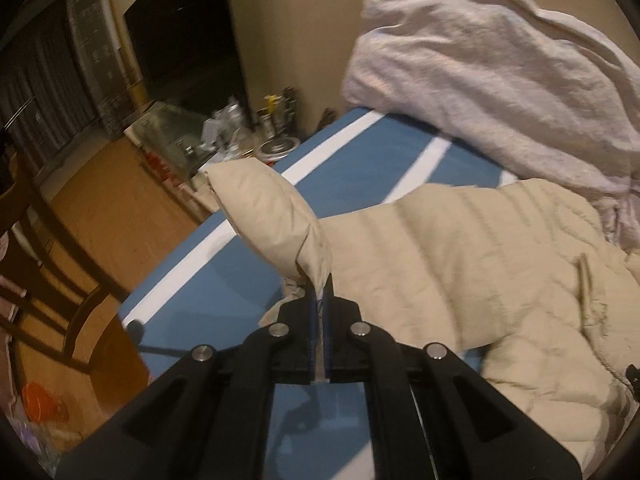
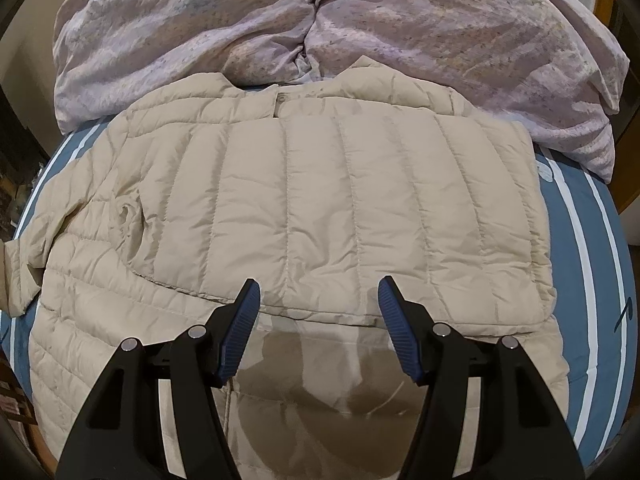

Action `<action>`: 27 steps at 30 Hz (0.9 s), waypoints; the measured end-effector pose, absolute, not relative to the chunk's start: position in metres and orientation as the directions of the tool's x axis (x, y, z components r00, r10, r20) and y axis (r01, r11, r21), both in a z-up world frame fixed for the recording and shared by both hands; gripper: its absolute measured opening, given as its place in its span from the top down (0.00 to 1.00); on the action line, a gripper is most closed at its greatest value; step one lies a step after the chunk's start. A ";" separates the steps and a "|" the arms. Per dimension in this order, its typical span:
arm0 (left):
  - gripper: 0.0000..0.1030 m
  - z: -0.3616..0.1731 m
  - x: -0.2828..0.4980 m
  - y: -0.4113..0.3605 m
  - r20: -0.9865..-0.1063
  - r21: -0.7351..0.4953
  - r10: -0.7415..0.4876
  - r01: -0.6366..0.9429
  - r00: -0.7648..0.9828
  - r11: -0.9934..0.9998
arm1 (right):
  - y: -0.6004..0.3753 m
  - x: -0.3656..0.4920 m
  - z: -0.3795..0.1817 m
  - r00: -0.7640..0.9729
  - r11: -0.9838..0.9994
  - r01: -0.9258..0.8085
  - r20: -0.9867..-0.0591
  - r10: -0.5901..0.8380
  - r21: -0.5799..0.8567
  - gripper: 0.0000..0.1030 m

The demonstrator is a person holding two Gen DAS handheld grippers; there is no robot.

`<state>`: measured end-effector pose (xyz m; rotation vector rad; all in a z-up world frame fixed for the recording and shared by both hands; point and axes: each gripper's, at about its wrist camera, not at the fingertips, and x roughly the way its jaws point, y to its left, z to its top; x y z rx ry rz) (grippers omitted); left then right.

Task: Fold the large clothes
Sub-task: 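Grasp the sleeve cuff with the left gripper and lay it across the back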

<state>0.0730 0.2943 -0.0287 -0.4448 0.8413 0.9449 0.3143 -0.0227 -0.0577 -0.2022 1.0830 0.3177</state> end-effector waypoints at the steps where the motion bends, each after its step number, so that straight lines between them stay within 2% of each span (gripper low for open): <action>1: 0.98 -0.027 0.078 0.292 -0.788 0.017 0.524 -0.840 0.323 0.543 | -0.024 0.315 -0.058 0.430 0.938 -0.348 -0.890 0.154 -0.005 0.39; 8: 0.98 -0.011 0.126 0.265 -0.777 -0.012 0.482 -0.774 0.406 0.633 | -0.036 0.319 -0.059 0.426 0.947 -0.321 -0.892 0.151 0.007 0.39; 18: 0.98 0.003 0.203 0.215 -0.778 -0.101 0.350 -0.653 0.522 0.750 | -0.051 0.323 -0.059 0.419 0.955 -0.296 -0.894 0.161 0.033 0.39; 27: 0.98 0.006 0.267 0.143 -0.775 -0.125 0.231 -0.502 0.588 0.856 | -0.066 0.327 -0.061 0.412 0.963 -0.263 -0.896 0.168 0.059 0.39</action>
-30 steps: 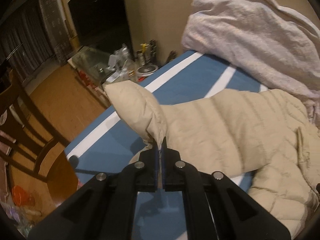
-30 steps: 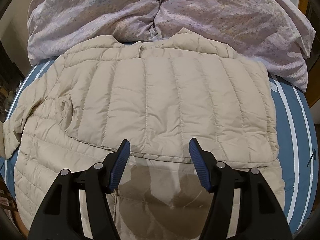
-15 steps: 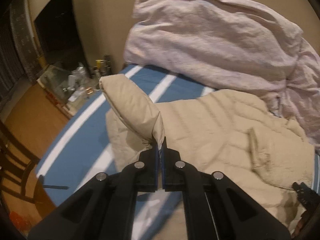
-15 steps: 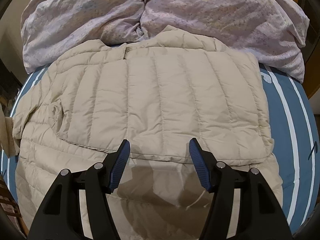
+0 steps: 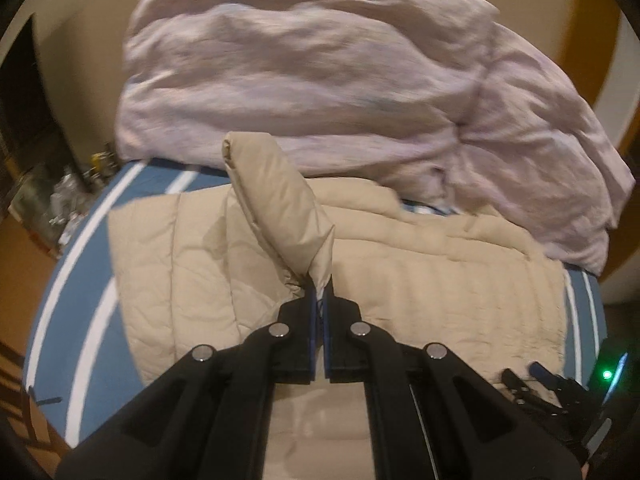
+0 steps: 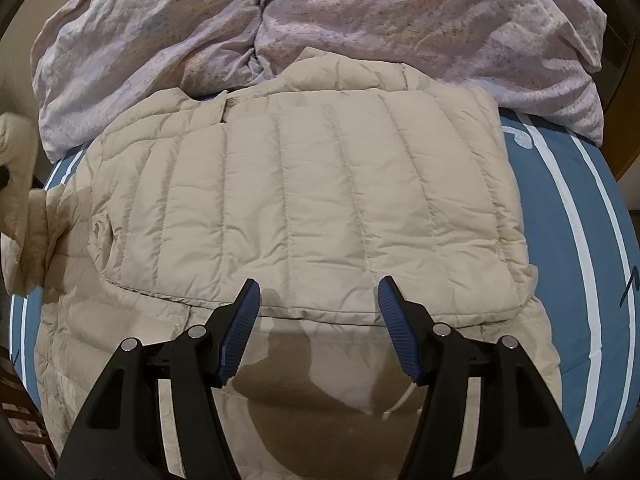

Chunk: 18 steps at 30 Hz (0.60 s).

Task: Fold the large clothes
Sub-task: 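Grasp the sleeve cuff with the left gripper and lay it across the back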

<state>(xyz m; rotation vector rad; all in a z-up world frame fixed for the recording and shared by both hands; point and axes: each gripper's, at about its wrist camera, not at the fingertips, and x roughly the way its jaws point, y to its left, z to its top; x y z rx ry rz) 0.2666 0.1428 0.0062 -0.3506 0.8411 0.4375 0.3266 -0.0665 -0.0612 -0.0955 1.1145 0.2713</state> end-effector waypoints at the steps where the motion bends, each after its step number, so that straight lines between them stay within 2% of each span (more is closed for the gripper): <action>1: 0.98 0.006 0.272 0.137 -0.776 -0.126 0.221 -0.489 0.590 0.863 | -0.068 0.327 -0.062 0.411 0.964 -0.260 -0.896 0.168 0.062 0.39; 18: 0.98 -0.016 0.337 0.044 -0.816 -0.172 0.035 -0.300 0.577 0.938 | -0.094 0.327 -0.059 0.408 0.970 -0.219 -0.893 0.188 0.104 0.39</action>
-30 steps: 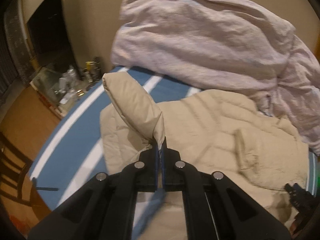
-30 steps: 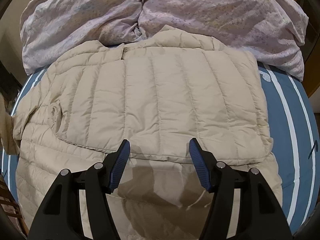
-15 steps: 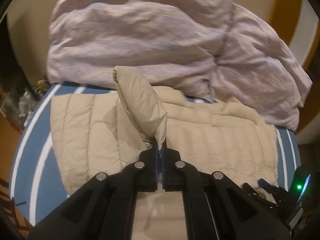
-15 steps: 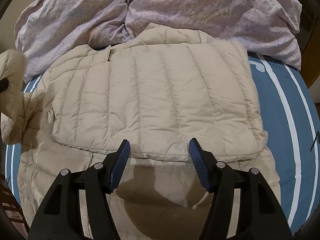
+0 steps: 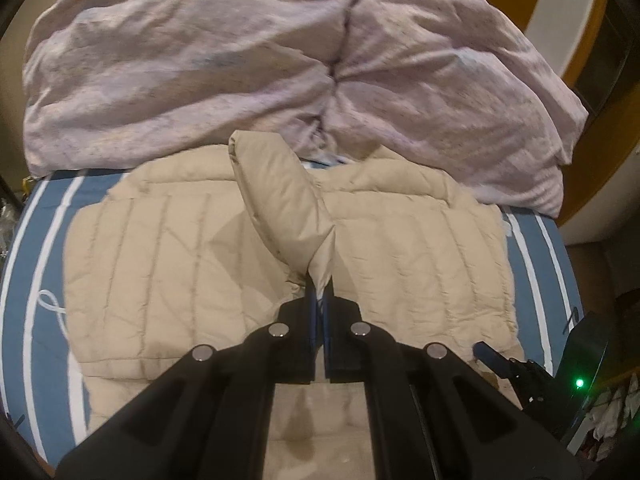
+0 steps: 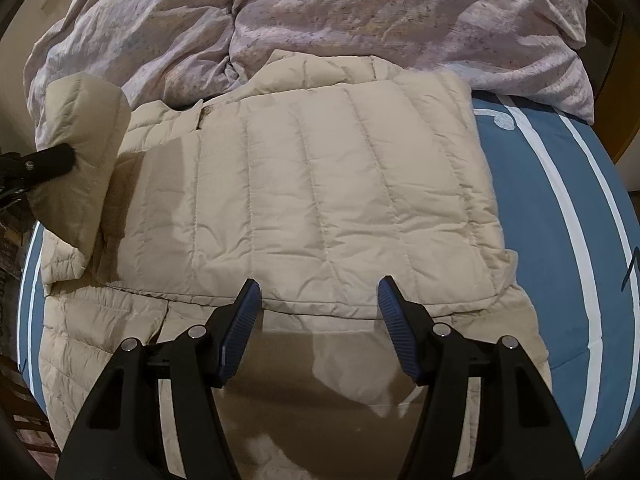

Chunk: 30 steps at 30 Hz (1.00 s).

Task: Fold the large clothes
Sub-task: 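Grasp the sleeve cuff with the left gripper and lay it across the back, then open the left gripper and release the sleeve on the jacket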

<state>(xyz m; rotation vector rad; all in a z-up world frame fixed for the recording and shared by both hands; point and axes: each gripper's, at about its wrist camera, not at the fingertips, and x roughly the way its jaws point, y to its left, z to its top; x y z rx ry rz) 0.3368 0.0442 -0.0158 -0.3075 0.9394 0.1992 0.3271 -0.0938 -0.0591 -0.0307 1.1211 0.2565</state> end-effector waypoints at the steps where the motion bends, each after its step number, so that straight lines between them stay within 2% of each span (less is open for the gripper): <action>1: 0.98 -0.017 0.339 0.040 -0.818 -0.175 0.027 -0.293 0.574 0.940 | -0.095 0.327 -0.059 0.409 0.970 -0.217 -0.893 0.190 0.107 0.39; 9: 0.96 -0.034 0.349 0.021 -0.842 -0.198 -0.035 -0.248 0.538 0.948 | -0.103 0.327 -0.059 0.410 0.970 -0.208 -0.889 0.205 0.127 0.39; 16: 0.73 -0.035 0.343 0.035 -0.846 -0.186 -0.012 -0.274 0.533 0.944 | -0.102 0.326 -0.057 0.414 0.969 -0.200 -0.884 0.216 0.143 0.39; 30: 0.71 -0.046 0.309 0.091 -0.861 -0.098 0.118 -0.390 0.494 0.916 | -0.074 0.332 -0.043 0.399 0.942 -0.215 -0.857 0.326 0.258 0.40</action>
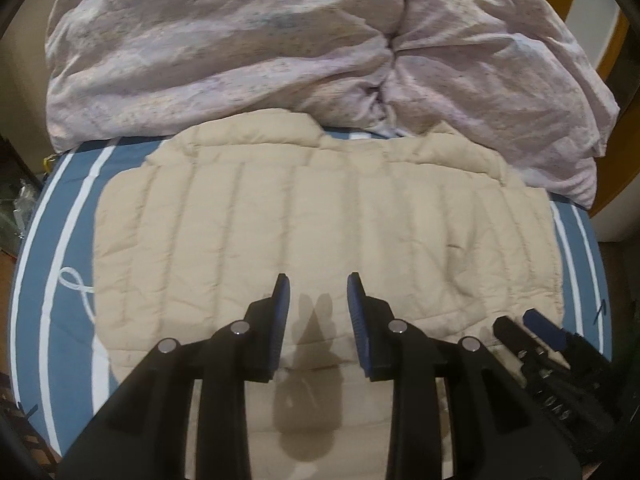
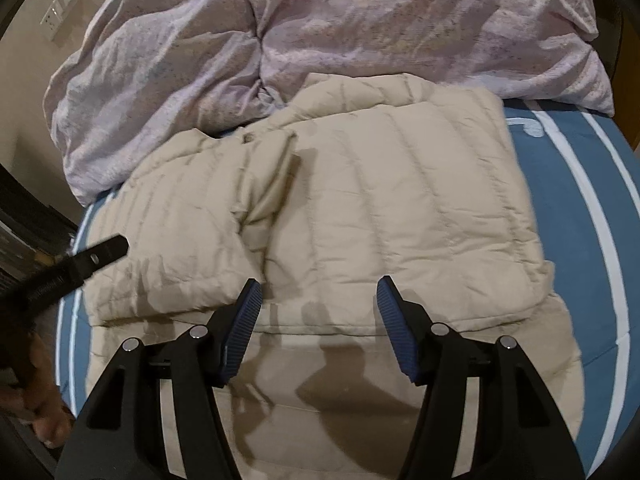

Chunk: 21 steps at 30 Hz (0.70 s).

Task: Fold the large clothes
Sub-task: 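Open the left gripper and release the sleeve on the jacket, then pinch the folded jacket fabric with the right gripper and straighten it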

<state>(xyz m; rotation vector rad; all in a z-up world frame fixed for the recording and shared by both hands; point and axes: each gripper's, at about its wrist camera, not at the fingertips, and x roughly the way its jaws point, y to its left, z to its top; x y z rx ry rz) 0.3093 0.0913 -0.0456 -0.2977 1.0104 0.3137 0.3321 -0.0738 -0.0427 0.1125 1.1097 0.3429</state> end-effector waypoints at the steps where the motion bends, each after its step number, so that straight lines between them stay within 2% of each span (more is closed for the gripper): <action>1: 0.71 -0.046 0.308 0.094 -0.862 -0.092 0.124 -0.394 0.492 0.915 | -0.072 0.333 -0.042 0.394 0.939 -0.213 -0.855 0.336 0.271 0.41; 8: 0.71 -0.055 0.295 0.112 -0.870 -0.046 0.172 -0.425 0.461 0.904 | -0.058 0.342 -0.039 0.359 0.906 -0.174 -0.832 0.423 0.386 0.41; 10: 0.70 -0.060 0.291 0.121 -0.878 -0.035 0.184 -0.442 0.442 0.896 | -0.052 0.345 -0.042 0.340 0.899 -0.167 -0.833 0.437 0.404 0.45; 13: 0.70 -0.068 0.285 0.134 -0.886 -0.018 0.201 -0.465 0.417 0.885 | -0.041 0.348 -0.052 0.300 0.895 -0.163 -0.844 0.445 0.414 0.56; 17: 0.70 -0.075 0.278 0.150 -0.892 -0.003 0.221 -0.495 0.393 0.869 | -0.030 0.346 -0.064 0.277 0.906 -0.179 -0.863 0.421 0.384 0.88; 21: 0.70 -0.077 0.274 0.163 -0.892 0.017 0.245 -0.514 0.379 0.858 | -0.033 0.342 -0.065 0.302 0.910 -0.165 -0.859 0.414 0.380 0.93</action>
